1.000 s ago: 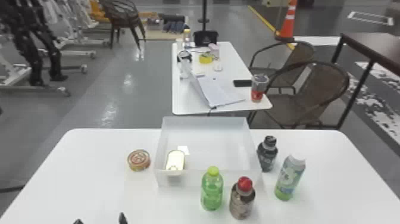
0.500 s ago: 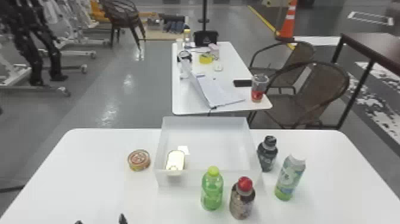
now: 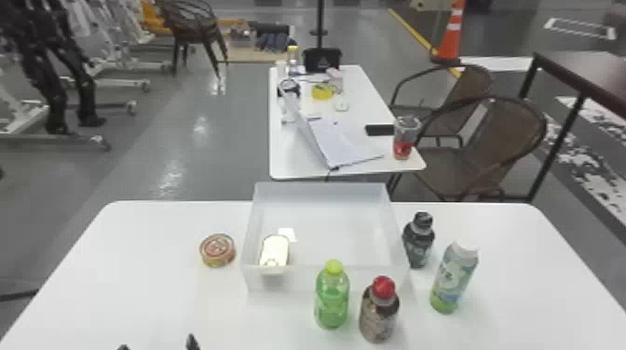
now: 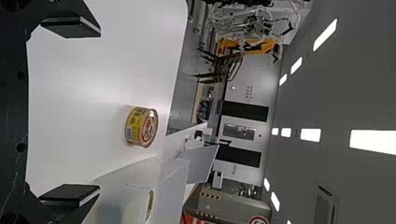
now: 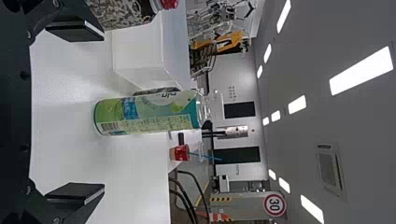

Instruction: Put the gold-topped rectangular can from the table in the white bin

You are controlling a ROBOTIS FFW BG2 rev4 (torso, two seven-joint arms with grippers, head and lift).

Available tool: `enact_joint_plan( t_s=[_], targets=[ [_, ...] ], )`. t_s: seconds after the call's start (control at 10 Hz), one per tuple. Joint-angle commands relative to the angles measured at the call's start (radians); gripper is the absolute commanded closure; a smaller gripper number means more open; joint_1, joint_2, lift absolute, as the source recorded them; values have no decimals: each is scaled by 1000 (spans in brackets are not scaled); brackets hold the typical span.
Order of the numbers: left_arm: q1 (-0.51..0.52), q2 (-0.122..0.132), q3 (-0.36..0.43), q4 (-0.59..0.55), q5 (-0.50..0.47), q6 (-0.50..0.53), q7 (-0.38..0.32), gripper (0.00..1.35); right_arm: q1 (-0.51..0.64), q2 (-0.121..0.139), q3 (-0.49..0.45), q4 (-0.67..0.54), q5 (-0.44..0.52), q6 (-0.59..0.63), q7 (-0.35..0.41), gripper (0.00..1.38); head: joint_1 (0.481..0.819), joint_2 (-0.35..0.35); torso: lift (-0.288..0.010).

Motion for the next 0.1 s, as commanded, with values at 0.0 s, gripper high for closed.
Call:
enact_joint_plan(
  t_s=[0.0],
  targets=[
    [1, 0, 0, 2, 4, 0, 0, 124, -1, 1, 0, 0, 0, 1, 0, 151, 549, 0, -100]
  ],
)
